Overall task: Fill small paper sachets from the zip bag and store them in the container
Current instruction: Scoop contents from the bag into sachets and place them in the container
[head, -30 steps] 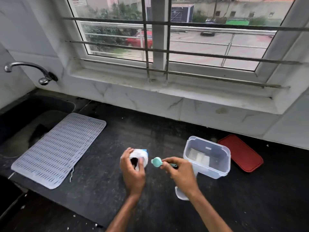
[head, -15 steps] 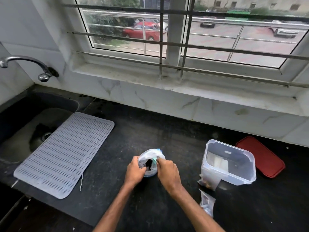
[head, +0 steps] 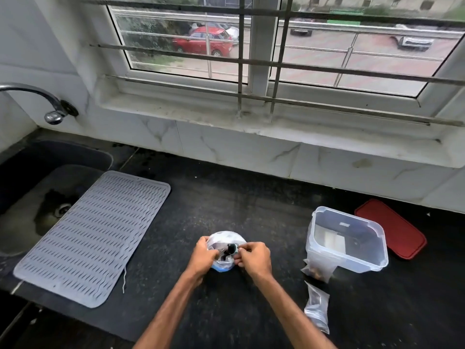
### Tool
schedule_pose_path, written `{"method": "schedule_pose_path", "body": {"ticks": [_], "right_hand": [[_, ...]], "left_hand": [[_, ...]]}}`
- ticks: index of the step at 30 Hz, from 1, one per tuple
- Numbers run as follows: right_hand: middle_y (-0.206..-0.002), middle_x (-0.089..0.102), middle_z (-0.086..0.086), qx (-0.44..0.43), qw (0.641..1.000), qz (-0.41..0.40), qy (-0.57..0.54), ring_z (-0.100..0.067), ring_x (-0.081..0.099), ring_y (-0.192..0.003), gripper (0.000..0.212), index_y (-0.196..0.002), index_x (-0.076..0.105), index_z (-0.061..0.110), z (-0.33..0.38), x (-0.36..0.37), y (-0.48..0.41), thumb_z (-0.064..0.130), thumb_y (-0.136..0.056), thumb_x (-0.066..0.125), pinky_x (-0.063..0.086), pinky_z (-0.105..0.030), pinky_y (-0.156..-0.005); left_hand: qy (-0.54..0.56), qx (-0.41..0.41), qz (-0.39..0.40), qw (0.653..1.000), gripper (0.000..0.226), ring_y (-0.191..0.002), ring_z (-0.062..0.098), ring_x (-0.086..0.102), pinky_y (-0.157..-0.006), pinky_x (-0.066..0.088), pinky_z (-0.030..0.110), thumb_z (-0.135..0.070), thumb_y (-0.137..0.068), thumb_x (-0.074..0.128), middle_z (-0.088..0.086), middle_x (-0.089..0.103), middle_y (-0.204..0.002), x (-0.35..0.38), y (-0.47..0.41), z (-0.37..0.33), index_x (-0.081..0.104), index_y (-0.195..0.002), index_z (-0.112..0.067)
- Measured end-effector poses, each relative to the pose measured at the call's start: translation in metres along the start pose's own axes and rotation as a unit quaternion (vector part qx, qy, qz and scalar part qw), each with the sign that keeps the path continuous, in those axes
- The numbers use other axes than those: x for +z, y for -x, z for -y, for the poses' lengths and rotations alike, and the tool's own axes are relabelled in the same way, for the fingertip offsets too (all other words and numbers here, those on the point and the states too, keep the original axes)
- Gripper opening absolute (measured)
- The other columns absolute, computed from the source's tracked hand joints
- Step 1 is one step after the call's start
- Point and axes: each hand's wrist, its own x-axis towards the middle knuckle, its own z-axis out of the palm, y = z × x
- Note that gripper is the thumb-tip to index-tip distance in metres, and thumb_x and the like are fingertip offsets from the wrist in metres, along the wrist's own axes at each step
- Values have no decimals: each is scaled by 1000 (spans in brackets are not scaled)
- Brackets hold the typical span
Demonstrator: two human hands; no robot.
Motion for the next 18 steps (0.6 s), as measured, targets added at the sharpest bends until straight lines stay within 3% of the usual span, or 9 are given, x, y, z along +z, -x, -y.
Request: {"method": "schedule_pose_path", "body": {"ticks": [5,10,14,18], "right_hand": [[-62,73,-1,1,1000,0,-32,-12,71,-59,27,-66,64,23,2,1,6,8,-87,58,61,-37,-69],[-68,70,-13,55,989,30,-133,-17,66,-55,24,-78,66,6,9,-5,12,-5,-91,49,57,-23,-53],[-68,72,-12,59,991,21,-121,-16,68,-56,19,-85,69,3,7,-3,13,-3,-90,51,58,-24,-54],[-71,73,-14,56,989,17,-133,-18,69,-57,19,-83,67,7,13,-9,16,-2,-91,51,60,-28,-59]], "left_hand": [[105,-22,18,994,46,-83,17,64,-69,55,24,16,-77,68,13,65,-100,0,1,7,48,-114,-2],[79,10,-9,997,50,-80,11,63,-61,53,14,15,-74,73,6,64,-96,0,5,9,46,-111,-4],[61,30,1,998,52,-83,13,65,-65,55,19,11,-73,76,8,65,-98,4,4,7,45,-112,-4],[84,2,-63,994,42,-81,18,62,-71,54,29,10,-76,73,18,64,-102,3,-2,9,48,-106,-7]]}}
